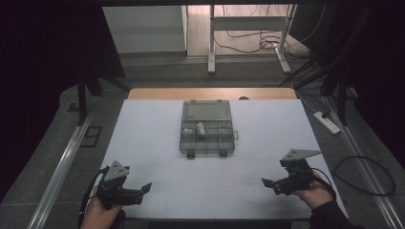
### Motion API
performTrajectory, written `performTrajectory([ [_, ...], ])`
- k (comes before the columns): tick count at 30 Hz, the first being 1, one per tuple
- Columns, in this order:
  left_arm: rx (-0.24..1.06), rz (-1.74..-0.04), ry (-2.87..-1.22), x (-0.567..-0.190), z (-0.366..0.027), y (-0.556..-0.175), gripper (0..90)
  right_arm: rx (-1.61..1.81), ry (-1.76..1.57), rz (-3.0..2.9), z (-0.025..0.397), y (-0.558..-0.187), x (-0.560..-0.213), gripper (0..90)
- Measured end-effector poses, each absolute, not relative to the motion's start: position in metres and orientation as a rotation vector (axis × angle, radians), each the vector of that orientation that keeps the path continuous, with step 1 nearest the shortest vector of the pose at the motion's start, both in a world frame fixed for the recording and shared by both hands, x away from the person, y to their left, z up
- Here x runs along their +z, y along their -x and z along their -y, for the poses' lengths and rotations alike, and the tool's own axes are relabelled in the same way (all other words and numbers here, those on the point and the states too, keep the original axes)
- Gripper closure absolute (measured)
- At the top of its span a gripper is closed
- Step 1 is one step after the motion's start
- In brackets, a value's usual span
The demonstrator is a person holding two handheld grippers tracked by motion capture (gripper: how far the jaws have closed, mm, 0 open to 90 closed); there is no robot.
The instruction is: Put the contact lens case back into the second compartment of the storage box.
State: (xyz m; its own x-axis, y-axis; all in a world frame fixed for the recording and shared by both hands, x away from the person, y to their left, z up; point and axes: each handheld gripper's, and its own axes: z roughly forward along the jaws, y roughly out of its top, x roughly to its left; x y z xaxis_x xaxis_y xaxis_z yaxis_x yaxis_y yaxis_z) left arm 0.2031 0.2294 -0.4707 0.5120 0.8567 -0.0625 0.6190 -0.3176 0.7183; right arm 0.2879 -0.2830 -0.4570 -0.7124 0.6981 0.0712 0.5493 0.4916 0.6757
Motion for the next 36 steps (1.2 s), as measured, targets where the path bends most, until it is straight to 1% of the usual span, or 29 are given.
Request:
performTrajectory([
  [14,0.432,-1.203,-2.049,-0.471,-0.23,-0.203,3.2,1.043,-1.134,-2.483,0.301,-0.281,-0.457,0.0],
  [26,0.435,-1.204,-2.048,-0.471,-0.23,-0.203,3.2,1.025,-1.195,-2.412,0.321,-0.265,-0.453,0.0],
  [36,0.437,-1.201,-2.053,-0.471,-0.23,-0.203,3.3,0.994,-1.224,-2.36,0.329,-0.252,-0.449,0.0],
])
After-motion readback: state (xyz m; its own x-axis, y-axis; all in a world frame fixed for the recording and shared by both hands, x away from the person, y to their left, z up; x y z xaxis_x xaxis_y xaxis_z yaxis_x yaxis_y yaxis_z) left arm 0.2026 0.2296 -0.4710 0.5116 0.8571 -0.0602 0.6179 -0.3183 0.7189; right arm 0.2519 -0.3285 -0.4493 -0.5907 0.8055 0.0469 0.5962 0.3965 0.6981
